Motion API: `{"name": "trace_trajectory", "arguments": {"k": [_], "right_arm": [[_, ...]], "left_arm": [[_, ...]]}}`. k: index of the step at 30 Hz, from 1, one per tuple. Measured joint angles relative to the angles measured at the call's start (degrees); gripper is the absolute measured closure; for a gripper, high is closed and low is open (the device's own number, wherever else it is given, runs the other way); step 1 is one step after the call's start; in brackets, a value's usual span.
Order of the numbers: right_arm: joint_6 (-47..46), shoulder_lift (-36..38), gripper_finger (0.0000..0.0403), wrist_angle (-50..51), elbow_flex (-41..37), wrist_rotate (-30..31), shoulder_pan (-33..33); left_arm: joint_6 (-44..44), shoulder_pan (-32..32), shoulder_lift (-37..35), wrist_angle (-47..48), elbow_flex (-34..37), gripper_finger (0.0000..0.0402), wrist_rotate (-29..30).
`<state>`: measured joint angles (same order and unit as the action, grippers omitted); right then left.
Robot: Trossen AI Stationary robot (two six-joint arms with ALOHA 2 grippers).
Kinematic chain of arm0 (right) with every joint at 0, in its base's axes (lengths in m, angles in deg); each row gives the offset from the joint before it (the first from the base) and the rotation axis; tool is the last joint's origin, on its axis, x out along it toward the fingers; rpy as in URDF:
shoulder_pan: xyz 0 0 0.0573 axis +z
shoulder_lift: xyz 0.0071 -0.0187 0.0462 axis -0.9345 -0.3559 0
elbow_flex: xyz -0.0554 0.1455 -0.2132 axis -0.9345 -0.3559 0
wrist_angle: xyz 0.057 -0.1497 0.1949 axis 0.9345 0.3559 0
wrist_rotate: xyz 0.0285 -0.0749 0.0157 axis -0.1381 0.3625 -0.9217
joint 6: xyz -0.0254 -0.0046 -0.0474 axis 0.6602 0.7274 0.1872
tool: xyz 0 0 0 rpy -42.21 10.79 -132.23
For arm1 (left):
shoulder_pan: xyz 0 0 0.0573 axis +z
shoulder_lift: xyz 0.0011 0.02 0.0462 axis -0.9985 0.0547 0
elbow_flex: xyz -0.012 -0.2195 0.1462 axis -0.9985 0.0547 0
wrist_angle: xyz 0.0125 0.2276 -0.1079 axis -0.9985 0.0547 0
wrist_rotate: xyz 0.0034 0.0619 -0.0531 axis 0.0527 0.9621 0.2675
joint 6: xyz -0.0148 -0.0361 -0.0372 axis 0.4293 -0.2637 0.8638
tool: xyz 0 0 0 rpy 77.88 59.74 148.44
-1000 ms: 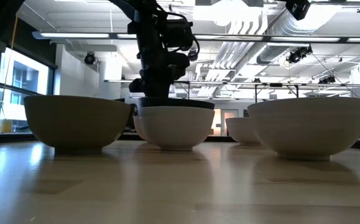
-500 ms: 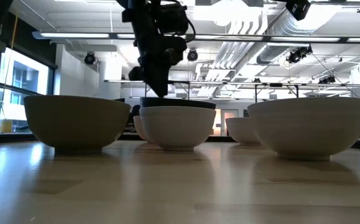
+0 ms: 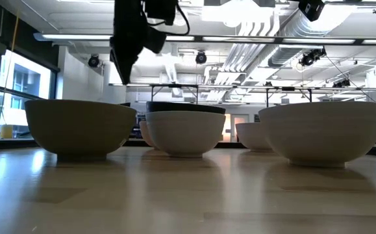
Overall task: Nest bowls inside each other
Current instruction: Stack the gray bowl on the black bowl
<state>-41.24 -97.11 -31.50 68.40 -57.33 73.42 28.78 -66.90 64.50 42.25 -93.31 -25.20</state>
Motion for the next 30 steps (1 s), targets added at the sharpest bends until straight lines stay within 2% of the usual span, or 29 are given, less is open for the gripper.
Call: {"name": "trace_trajectory", "arguments": {"k": [3,8,14,21,30], "right_arm": [[0.0,0.0,0.0261,0.0,0.0,0.0,0.0],[-0.4,0.0,0.0261,0.0,0.0,-0.3,0.0],[-1.4,0.0,0.0261,0.0,0.0,-0.8,0.0],[-1.3,0.0,0.0261,0.0,0.0,-0.9,0.0],[-1.3,0.0,0.0261,0.0,0.0,-0.8,0.0]], "left_arm": [[-3.7,-1.3,-0.8,1.1,0.0,0.0319,-0.3],[-10.5,-4.3,-0.9,1.7,0.1,0.0267,-0.4],[-15.4,-5.8,-1.0,1.2,7.2,0.0222,-2.0],[-13.4,-6.0,-1.0,-7.9,16.5,0.0227,-3.5],[-12.0,-6.5,-1.0,-13.9,18.5,0.0249,-5.7]]}}
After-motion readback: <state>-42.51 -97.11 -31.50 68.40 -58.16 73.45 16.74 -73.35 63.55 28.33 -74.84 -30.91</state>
